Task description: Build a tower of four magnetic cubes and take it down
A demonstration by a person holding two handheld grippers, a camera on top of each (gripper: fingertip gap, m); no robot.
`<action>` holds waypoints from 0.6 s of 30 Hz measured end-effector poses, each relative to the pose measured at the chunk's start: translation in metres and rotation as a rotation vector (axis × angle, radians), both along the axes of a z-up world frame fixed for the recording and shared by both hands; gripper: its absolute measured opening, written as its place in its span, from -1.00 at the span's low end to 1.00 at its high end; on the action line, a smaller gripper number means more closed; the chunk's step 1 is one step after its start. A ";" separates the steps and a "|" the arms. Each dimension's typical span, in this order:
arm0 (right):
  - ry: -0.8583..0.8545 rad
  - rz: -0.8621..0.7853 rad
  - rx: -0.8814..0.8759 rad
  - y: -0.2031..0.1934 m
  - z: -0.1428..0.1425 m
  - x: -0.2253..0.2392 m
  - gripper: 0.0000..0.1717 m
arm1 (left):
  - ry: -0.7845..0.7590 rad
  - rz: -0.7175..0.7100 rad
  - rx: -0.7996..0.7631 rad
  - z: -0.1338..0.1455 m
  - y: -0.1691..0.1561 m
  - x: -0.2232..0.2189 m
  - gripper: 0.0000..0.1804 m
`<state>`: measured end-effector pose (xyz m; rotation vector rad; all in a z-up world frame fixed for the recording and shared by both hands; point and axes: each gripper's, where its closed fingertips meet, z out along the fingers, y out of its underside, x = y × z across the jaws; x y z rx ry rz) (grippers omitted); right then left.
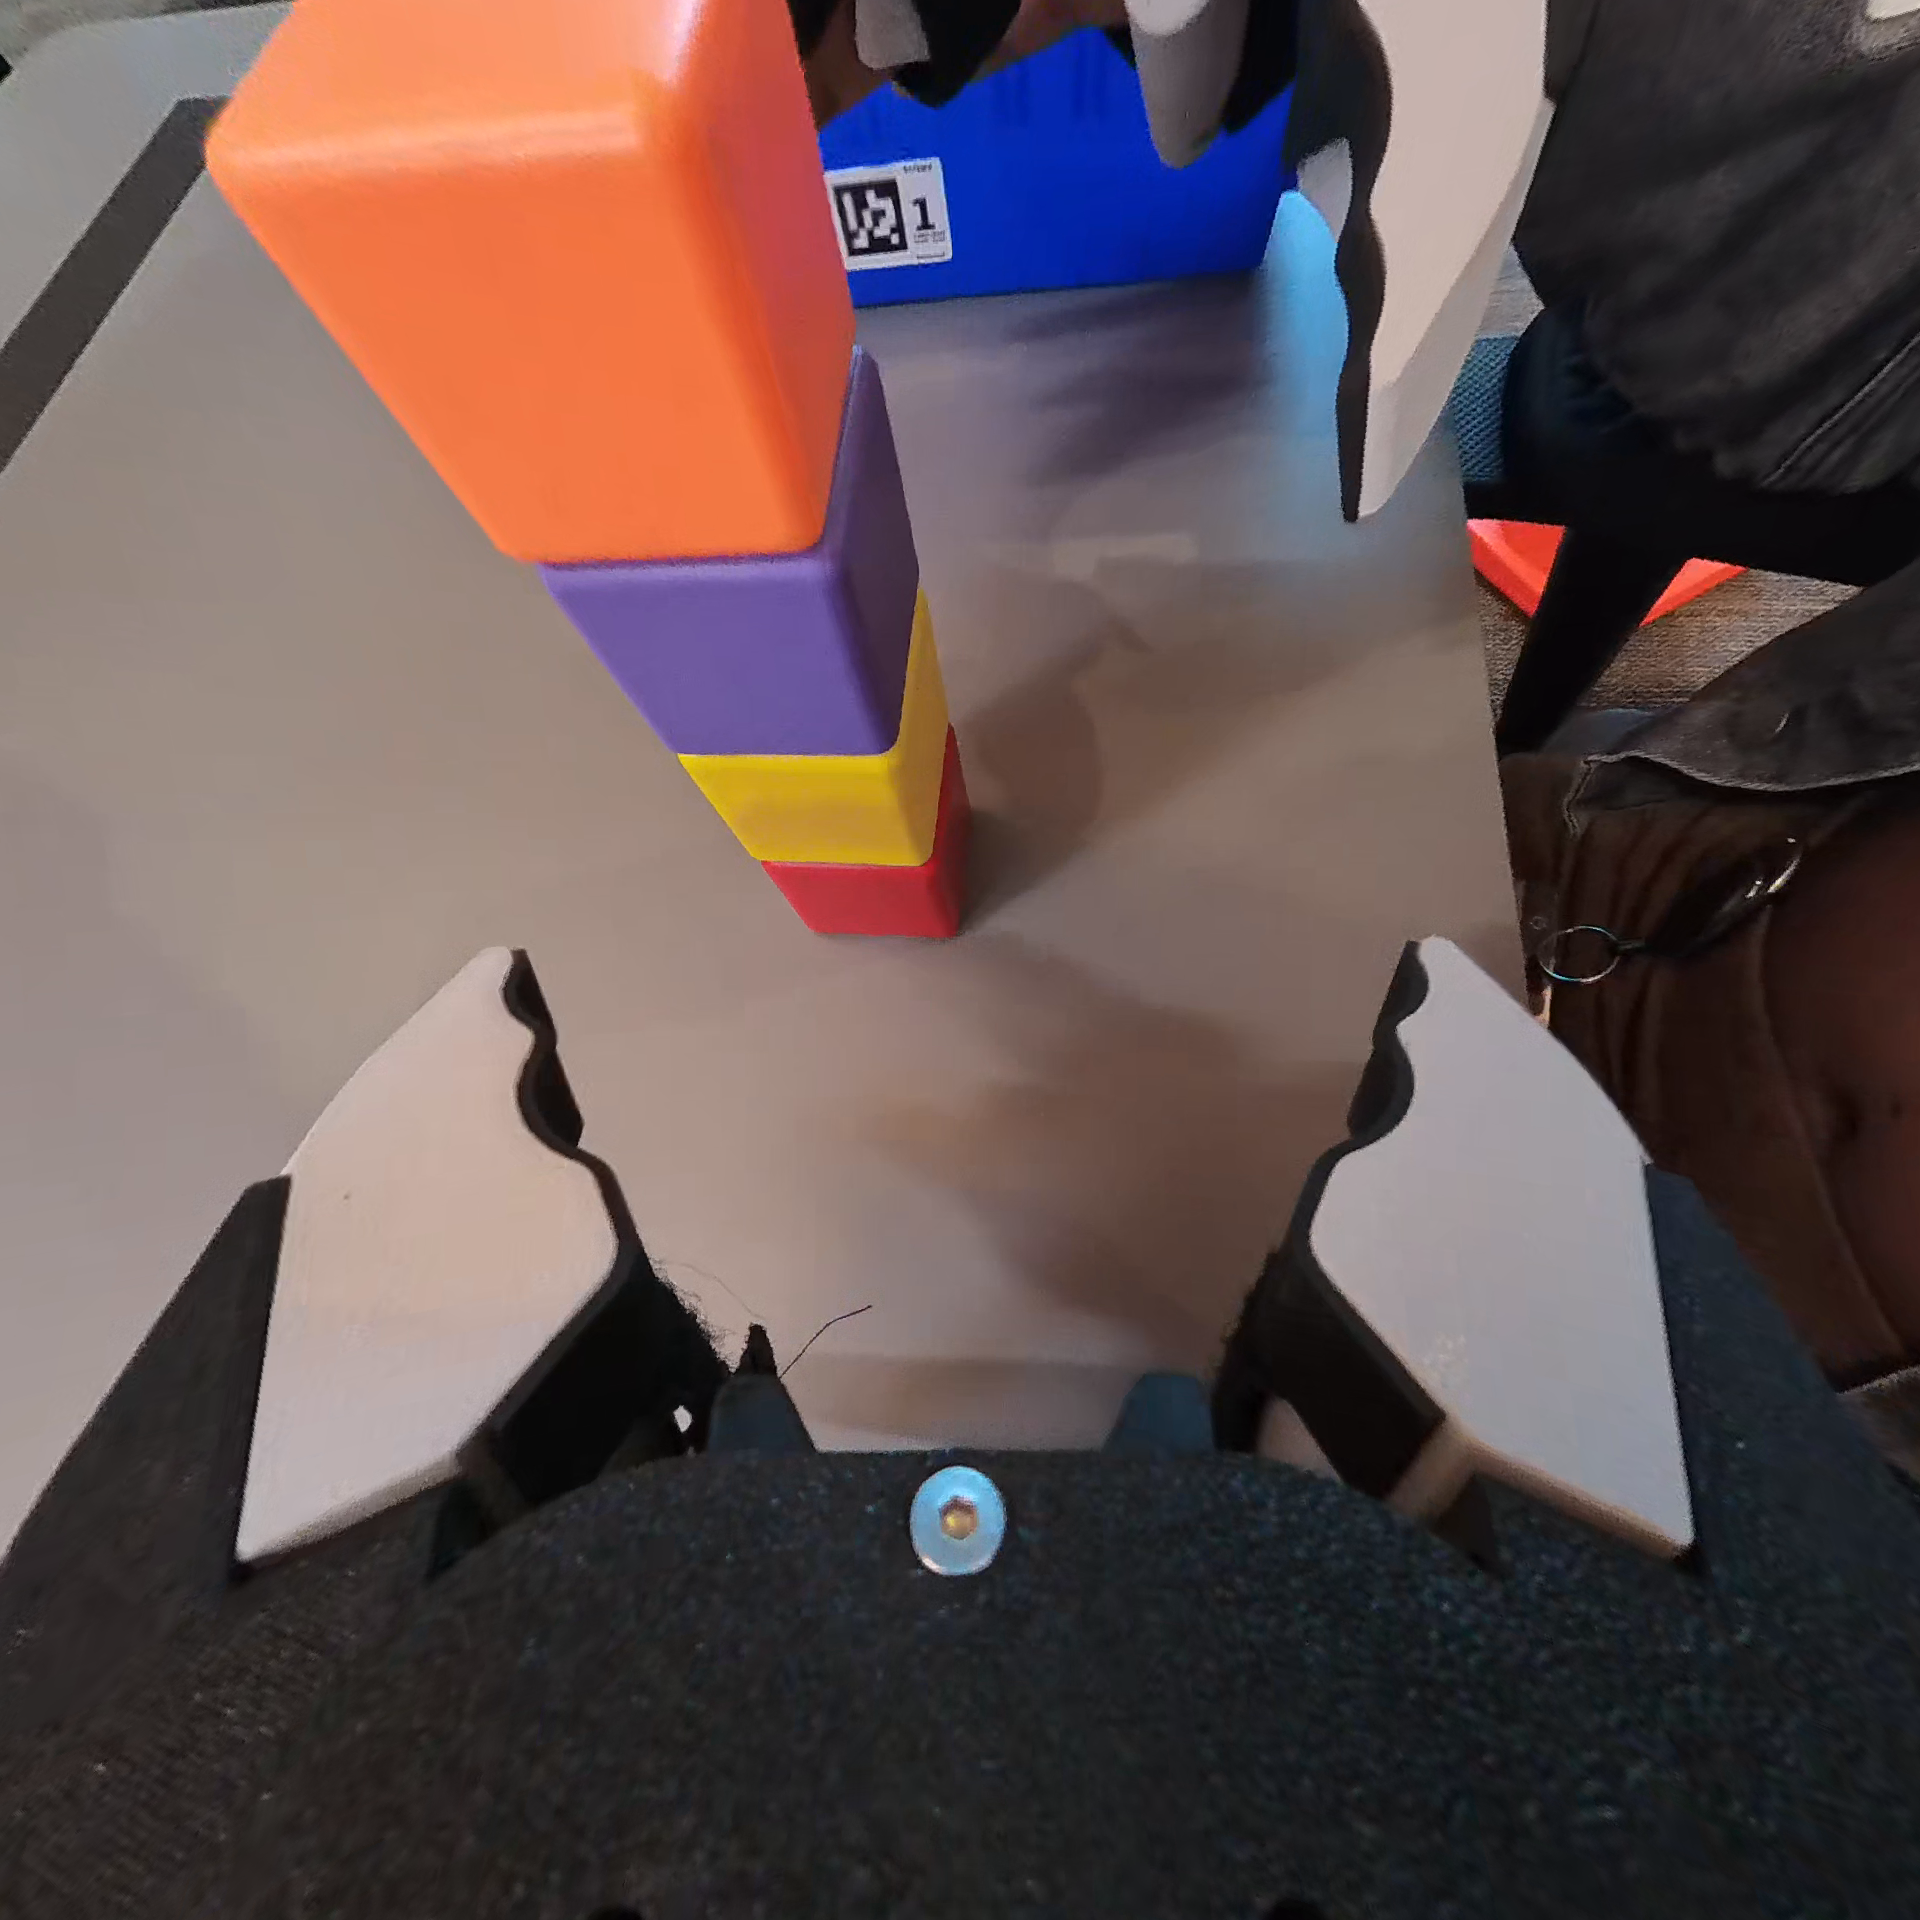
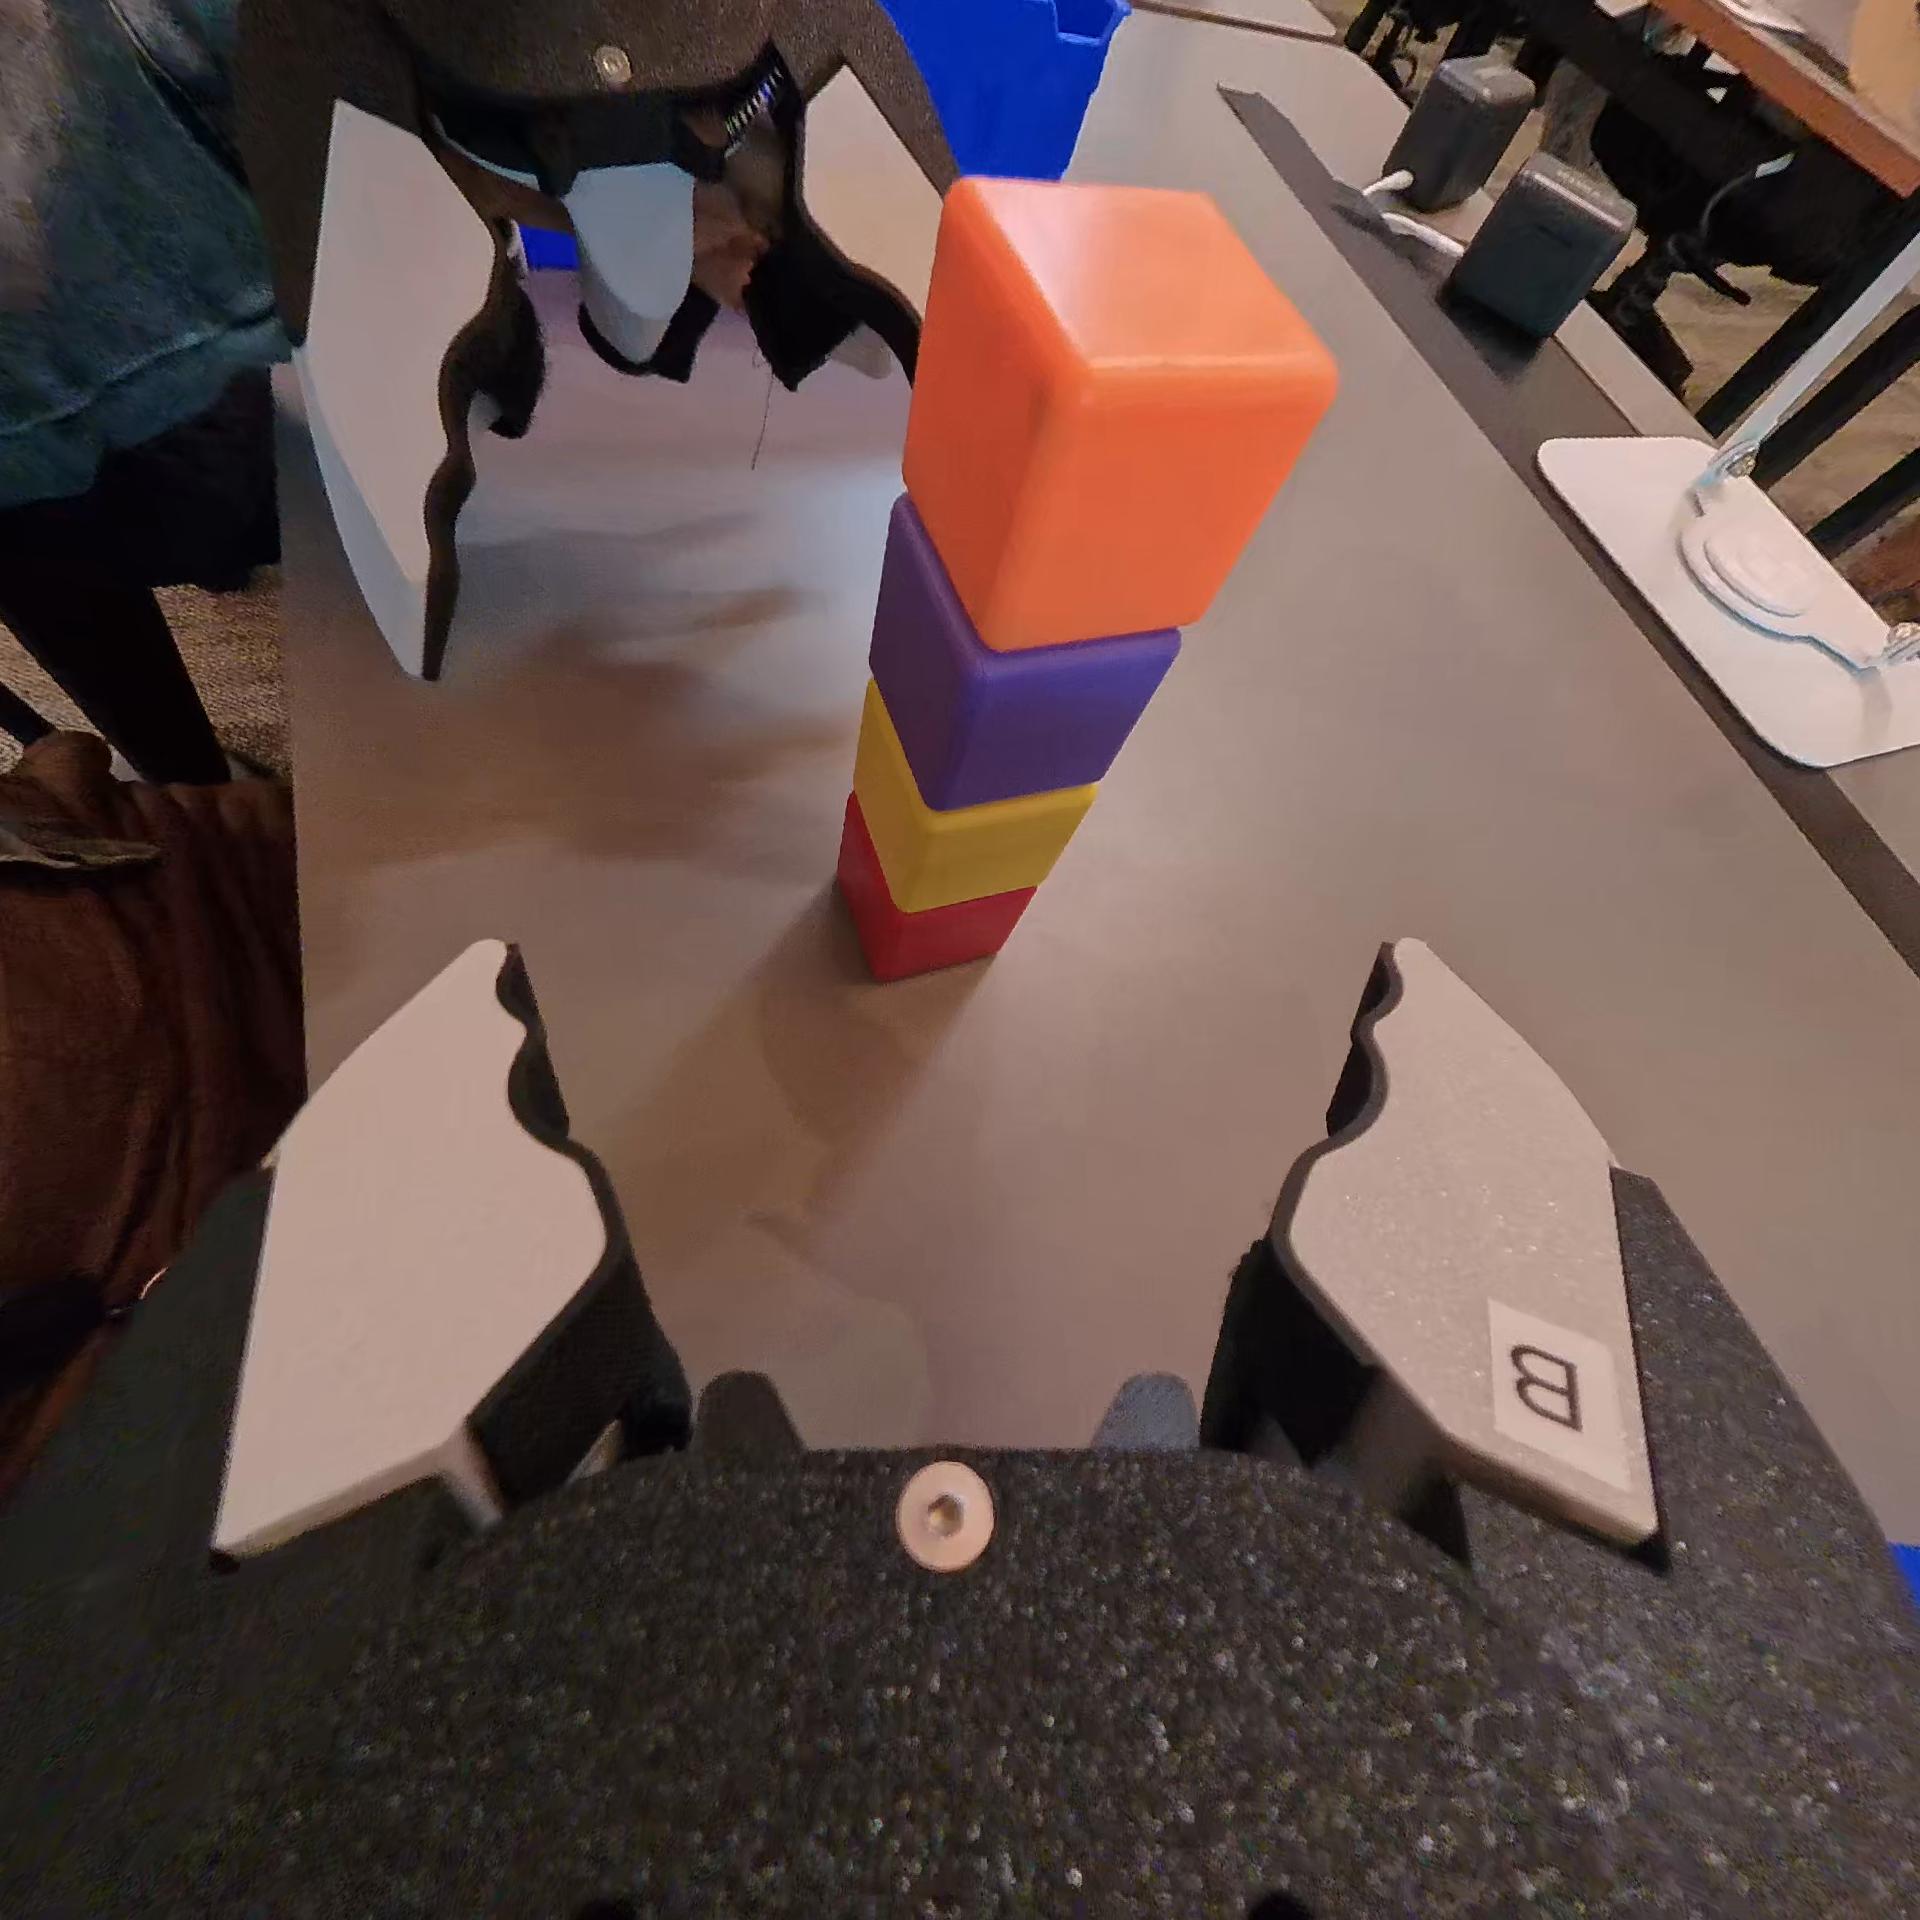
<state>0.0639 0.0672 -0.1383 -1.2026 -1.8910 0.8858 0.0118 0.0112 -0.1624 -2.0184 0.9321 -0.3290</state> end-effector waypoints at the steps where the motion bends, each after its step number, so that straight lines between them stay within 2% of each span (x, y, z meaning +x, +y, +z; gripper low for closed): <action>1: 0.012 0.003 -0.005 -0.001 0.002 0.000 0.66 | -0.010 -0.004 0.008 0.002 0.000 0.001 0.61; 11: 0.203 0.011 -0.098 -0.007 0.038 -0.006 0.66 | -0.190 -0.023 0.195 0.042 0.009 0.015 0.61; 18: 0.403 0.042 -0.212 -0.013 0.078 -0.003 0.60 | -0.492 -0.024 0.369 0.095 0.007 0.015 0.59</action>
